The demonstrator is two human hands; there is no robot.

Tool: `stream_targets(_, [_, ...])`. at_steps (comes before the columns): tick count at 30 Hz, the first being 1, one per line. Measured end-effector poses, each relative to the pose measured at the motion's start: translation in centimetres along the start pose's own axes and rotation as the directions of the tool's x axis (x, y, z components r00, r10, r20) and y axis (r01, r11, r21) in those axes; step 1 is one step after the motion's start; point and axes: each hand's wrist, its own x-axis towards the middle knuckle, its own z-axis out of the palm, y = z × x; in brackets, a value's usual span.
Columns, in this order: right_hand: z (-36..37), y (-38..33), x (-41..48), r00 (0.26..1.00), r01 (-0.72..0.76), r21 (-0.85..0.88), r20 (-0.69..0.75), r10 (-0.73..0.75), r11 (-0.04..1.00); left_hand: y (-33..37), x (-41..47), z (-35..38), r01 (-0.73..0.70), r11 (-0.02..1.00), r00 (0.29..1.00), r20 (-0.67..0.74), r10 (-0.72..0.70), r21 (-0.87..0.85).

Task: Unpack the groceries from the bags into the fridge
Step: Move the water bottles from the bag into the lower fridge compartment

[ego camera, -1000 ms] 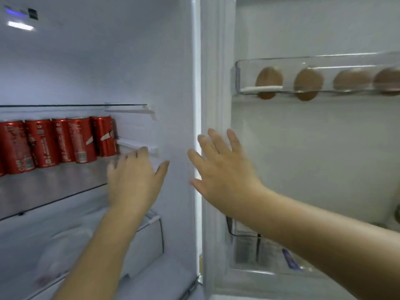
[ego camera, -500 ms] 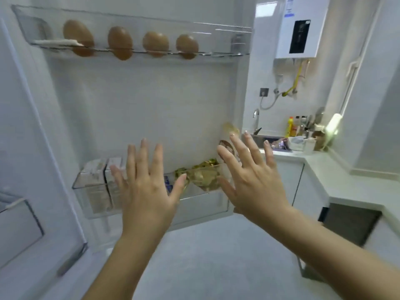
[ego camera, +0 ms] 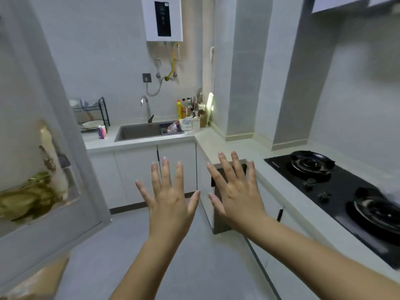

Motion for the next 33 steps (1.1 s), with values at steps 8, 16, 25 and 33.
stream_targets(8, [1.6,15.2,-5.7,0.955,-0.244,-0.261,0.100,0.278,0.934,14.4,4.8,9.7,-0.293,0.942,0.948,0.076,0.308,-0.165])
stream_targets(16, [2.4,28.5,-12.9,0.770,-0.467,-0.488,0.187,0.611,0.738,30.1,8.2,17.5,-0.538,0.753,0.790,0.087,0.607,-0.379])
stream_targets(25, [-2.8,37.9,-25.7,0.468,-0.651,-0.685,-0.025,0.883,0.326,47.5,2.8,19.8,-0.720,0.378,0.499,-0.055,0.865,-0.582])
stream_targets(33, [-8.2,46.1,-39.4,-0.027,-0.751,-0.656,-0.092,0.995,-0.080,60.4,-6.4,20.0,-0.789,0.081,0.170,-0.090,0.981,-0.609])
